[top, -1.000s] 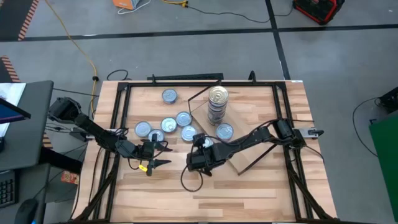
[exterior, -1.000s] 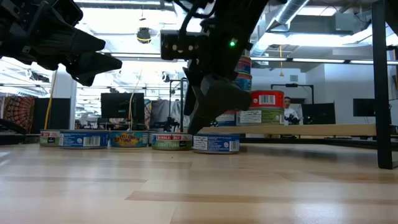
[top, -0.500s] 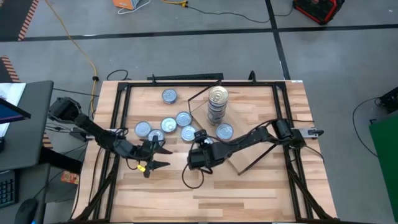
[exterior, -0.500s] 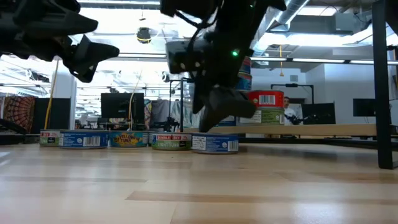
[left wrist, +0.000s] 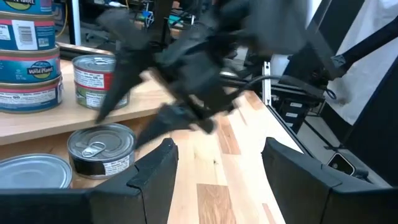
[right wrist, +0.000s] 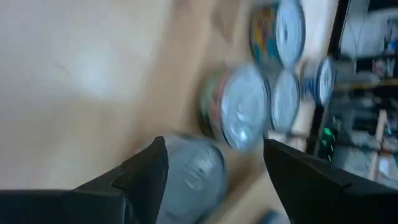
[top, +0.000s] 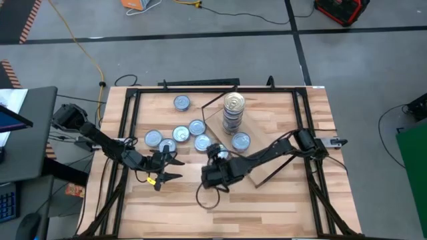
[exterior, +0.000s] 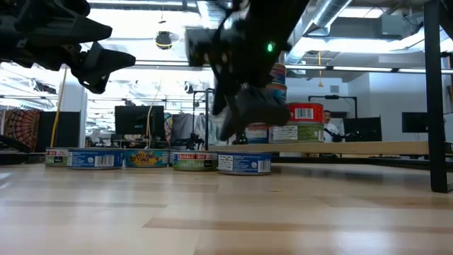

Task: Stack canned seafood by type on shelf
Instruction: Stack the blue tuna can on top of the red tuna can on the shelf

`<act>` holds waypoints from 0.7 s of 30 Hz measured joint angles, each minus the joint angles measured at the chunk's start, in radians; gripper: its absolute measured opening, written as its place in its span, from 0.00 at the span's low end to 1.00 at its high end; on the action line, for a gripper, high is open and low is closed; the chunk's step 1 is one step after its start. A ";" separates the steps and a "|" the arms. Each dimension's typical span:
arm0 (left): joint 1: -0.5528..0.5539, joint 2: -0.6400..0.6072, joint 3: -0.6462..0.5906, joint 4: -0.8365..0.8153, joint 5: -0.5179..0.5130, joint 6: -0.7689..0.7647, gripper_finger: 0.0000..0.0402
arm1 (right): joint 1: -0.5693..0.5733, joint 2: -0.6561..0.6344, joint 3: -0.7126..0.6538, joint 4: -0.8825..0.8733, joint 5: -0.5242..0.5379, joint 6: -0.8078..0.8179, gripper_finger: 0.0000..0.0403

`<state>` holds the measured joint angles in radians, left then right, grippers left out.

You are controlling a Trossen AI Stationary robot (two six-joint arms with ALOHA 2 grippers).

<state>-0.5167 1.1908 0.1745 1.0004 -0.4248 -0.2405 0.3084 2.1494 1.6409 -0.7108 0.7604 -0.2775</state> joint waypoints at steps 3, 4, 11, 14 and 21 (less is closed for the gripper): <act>0.000 0.000 0.000 -0.002 -0.002 -0.001 0.56 | -0.027 0.012 0.000 -0.080 0.011 0.035 0.75; 0.000 0.000 0.000 -0.006 -0.002 -0.001 0.56 | -0.033 0.013 -0.001 -0.098 0.035 0.057 0.75; 0.000 0.000 0.000 -0.023 -0.005 -0.007 0.56 | -0.046 0.014 -0.002 -0.146 0.113 0.097 0.75; 0.000 0.000 0.000 -0.024 -0.007 -0.007 0.56 | -0.064 0.020 -0.006 -0.175 0.048 0.109 0.75; 0.000 0.000 0.000 -0.024 -0.006 -0.007 0.56 | -0.053 0.022 -0.020 -0.098 -0.104 0.098 0.75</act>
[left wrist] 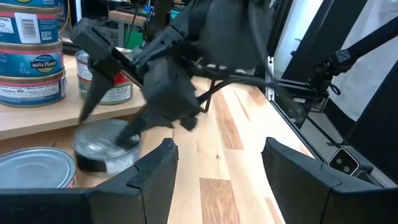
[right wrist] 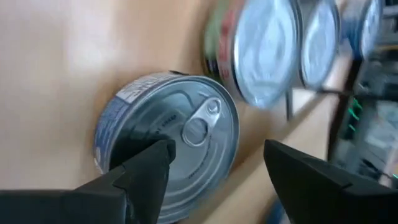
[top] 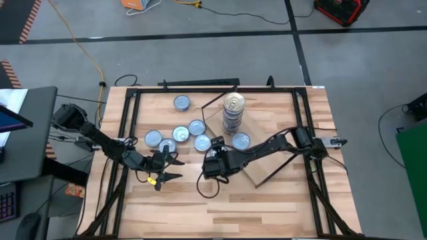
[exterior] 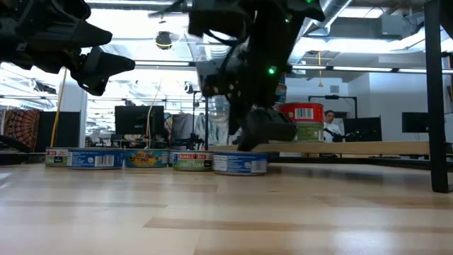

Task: Stack canned seafood by type on shelf
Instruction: Stack the blue tuna can on top of the red tuna can on the shelf

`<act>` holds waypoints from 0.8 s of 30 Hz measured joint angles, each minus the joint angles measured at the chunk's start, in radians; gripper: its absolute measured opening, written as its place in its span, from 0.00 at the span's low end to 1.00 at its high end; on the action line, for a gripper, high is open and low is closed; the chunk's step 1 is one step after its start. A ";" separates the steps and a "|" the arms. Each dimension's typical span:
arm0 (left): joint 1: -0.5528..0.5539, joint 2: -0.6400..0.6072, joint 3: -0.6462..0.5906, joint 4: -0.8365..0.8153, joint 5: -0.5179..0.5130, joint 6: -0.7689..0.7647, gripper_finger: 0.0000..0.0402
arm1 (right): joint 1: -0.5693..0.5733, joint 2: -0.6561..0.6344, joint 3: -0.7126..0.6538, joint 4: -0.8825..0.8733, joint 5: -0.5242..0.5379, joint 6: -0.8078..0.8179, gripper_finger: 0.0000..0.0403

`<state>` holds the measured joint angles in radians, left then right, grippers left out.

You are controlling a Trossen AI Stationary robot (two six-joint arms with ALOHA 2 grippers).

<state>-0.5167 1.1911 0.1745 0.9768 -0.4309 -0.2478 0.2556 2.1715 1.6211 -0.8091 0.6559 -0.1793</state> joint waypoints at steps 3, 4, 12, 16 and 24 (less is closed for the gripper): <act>0.000 0.000 0.000 0.000 0.000 0.000 0.56 | 0.034 -0.002 0.002 0.097 -0.061 -0.029 0.75; 0.000 0.000 0.000 0.000 0.000 0.000 0.56 | 0.048 -0.002 0.002 0.124 -0.070 -0.040 0.75; 0.000 0.000 0.000 0.000 0.000 0.000 0.56 | 0.123 0.003 0.061 0.196 -0.053 -0.027 0.75; 0.000 0.000 0.000 -0.003 0.003 -0.002 0.56 | 0.134 -0.012 0.121 0.119 -0.040 0.147 0.75; 0.001 0.000 0.000 -0.030 0.109 -0.059 0.56 | 0.111 -0.013 0.155 -0.022 -0.333 0.651 0.75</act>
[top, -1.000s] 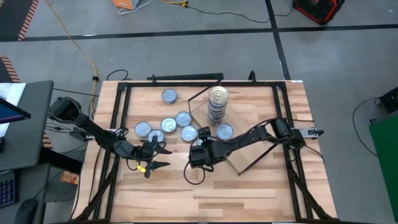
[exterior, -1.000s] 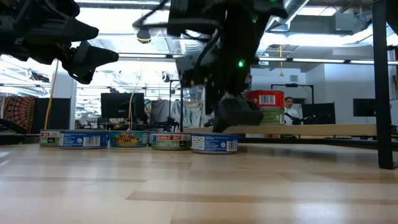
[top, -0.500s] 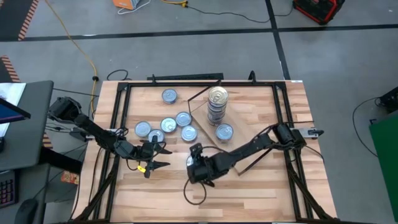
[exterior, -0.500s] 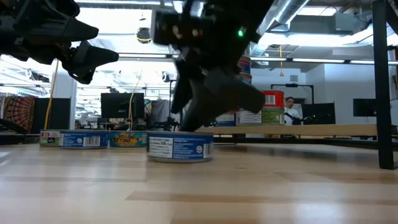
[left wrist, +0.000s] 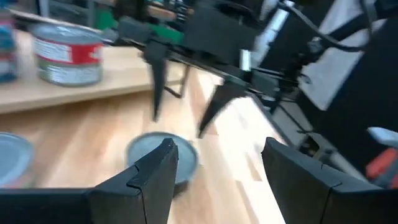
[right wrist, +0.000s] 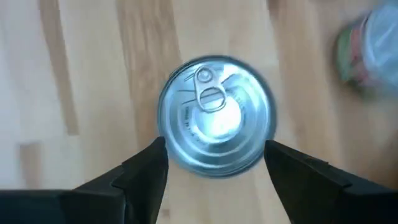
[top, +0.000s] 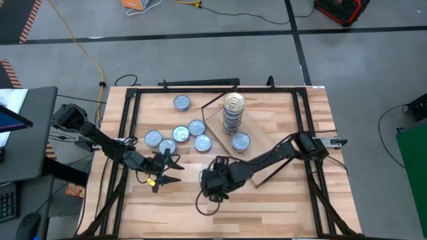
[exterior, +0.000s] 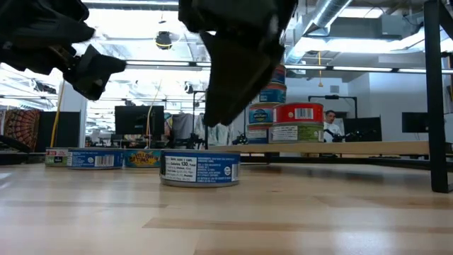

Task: Stack canned seafood by type on shelf
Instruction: Stack the blue tuna can on top of the red tuna can on the shelf

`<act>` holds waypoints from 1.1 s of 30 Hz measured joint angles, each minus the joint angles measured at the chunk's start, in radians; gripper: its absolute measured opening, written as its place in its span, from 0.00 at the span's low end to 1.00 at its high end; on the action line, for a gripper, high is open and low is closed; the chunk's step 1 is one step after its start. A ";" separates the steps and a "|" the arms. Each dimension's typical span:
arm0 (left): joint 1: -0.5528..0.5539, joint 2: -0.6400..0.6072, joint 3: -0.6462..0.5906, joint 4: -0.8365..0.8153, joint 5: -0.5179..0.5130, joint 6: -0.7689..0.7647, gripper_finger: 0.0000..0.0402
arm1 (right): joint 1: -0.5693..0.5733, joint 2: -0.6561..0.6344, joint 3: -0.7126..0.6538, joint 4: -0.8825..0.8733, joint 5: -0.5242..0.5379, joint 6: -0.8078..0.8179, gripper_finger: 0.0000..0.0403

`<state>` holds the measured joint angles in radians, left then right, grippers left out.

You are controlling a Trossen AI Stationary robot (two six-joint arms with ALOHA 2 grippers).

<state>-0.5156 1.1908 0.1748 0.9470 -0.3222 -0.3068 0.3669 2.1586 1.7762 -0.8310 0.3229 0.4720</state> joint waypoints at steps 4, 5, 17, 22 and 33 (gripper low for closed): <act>0.000 0.000 0.014 -0.049 0.035 -0.031 0.56 | -0.002 0.000 0.000 -0.016 -0.015 0.110 0.74; 0.000 0.000 0.019 -0.071 0.035 -0.034 0.56 | 0.004 0.000 0.000 -0.021 -0.008 0.120 0.72; 0.000 0.113 0.096 -0.187 0.027 -0.073 0.56 | 0.120 -0.001 -0.112 0.076 0.136 0.225 0.56; 0.012 0.281 0.196 -0.190 0.029 -0.028 0.56 | 0.122 -0.001 -0.112 0.077 0.213 0.209 0.54; 0.021 0.368 0.245 -0.223 0.027 0.008 0.56 | 0.102 -0.005 -0.247 0.260 0.232 0.201 0.53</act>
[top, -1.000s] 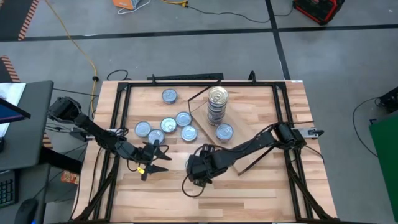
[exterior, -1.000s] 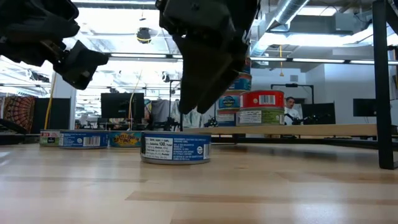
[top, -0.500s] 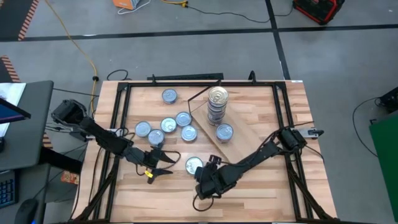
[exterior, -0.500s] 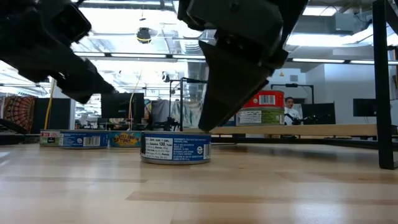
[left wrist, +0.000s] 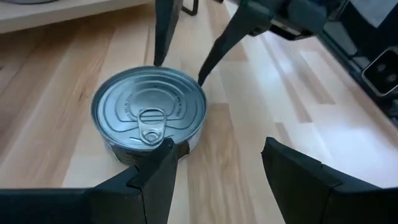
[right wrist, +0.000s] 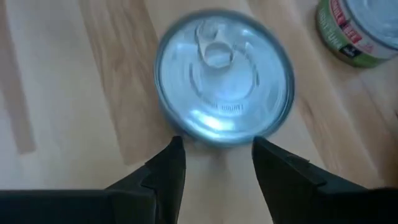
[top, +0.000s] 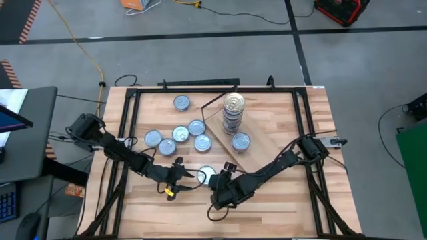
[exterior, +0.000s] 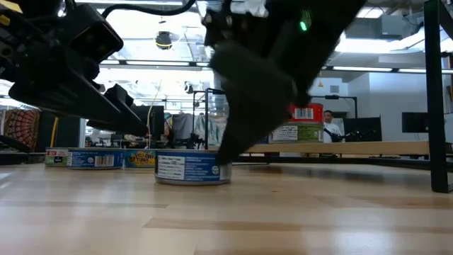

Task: Stack canned seafood by type on shelf
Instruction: Stack the blue tuna can on top of the red tuna can on the shelf

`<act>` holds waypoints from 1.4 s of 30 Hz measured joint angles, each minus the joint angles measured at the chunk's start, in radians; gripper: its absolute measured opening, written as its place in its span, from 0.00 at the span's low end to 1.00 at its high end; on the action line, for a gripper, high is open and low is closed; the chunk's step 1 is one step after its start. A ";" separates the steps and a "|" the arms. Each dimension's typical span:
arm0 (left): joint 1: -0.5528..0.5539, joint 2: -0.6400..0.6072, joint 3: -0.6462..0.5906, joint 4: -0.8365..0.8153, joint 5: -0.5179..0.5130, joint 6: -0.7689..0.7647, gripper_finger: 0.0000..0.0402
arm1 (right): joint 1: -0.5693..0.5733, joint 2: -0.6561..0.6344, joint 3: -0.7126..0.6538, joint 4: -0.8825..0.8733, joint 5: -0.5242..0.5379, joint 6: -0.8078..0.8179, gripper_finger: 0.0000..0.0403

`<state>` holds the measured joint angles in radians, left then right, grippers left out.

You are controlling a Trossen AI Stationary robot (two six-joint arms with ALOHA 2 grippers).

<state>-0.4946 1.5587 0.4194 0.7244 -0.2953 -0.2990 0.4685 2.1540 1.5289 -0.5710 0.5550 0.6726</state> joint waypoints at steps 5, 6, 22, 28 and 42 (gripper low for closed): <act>0.000 -0.054 0.000 -0.060 -0.036 0.037 0.56 | -0.011 0.005 -0.054 0.083 -0.031 -0.016 0.53; 0.000 -0.074 0.000 -0.084 -0.041 0.037 0.56 | -0.012 -0.001 -0.055 0.113 -0.034 -0.038 0.53; -0.035 -0.104 0.000 -0.178 -0.076 0.036 0.56 | 0.018 -0.084 -0.036 0.201 -0.033 -0.412 0.53; -0.036 -0.090 -0.001 -0.190 -0.073 0.032 0.56 | -0.024 -0.008 -0.037 0.332 -0.024 -0.649 0.53; -0.054 -0.194 -0.001 -0.292 -0.083 0.016 0.56 | -0.066 -0.005 -0.047 0.344 -0.029 -0.844 0.38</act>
<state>-0.5488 1.3651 0.4187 0.4329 -0.3785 -0.2829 0.4022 2.1490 1.4815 -0.2275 0.5258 -0.1713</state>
